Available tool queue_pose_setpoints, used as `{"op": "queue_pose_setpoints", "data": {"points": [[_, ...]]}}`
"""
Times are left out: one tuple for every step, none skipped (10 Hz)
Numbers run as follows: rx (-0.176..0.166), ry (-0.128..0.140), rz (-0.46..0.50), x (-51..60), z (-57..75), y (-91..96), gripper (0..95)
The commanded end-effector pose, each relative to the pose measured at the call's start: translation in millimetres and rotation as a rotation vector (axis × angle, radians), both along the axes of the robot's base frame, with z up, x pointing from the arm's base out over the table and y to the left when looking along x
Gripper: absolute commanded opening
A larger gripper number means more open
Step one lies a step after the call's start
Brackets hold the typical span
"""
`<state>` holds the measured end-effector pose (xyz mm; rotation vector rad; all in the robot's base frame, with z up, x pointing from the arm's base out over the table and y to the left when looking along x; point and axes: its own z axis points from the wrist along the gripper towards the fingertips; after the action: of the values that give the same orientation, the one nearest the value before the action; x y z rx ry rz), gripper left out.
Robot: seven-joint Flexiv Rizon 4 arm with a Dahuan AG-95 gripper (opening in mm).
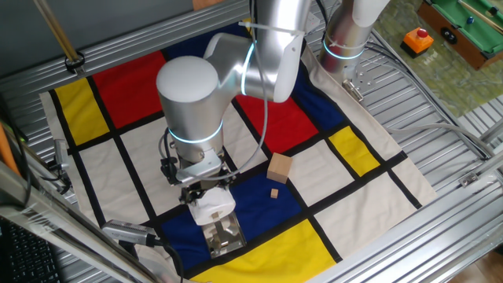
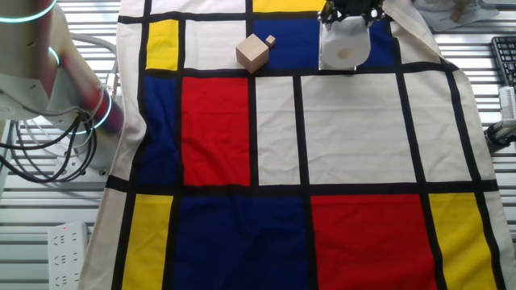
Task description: Put the toilet paper on its holder
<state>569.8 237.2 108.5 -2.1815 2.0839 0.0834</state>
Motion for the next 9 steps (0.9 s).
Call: {"op": "queue_pose_setpoints", "data": {"points": [[-0.007,0.015,0.06,0.0,1.1,1.2,0.0],[-0.023,0.021,0.072,0.0,1.1,1.2,0.0],[-0.043,0.024,0.082,0.0,1.1,1.2,0.0],[-0.058,0.022,0.081,0.0,1.1,1.2,0.0],[-0.055,0.021,0.08,0.0,1.1,1.2,0.0],[-0.055,0.021,0.079,0.0,1.1,1.2,0.0],[-0.056,0.022,0.075,0.0,1.1,1.2,0.0],[-0.056,0.022,0.076,0.0,1.1,1.2,0.0],[-0.054,0.022,0.08,0.0,1.1,1.2,0.0]]}}
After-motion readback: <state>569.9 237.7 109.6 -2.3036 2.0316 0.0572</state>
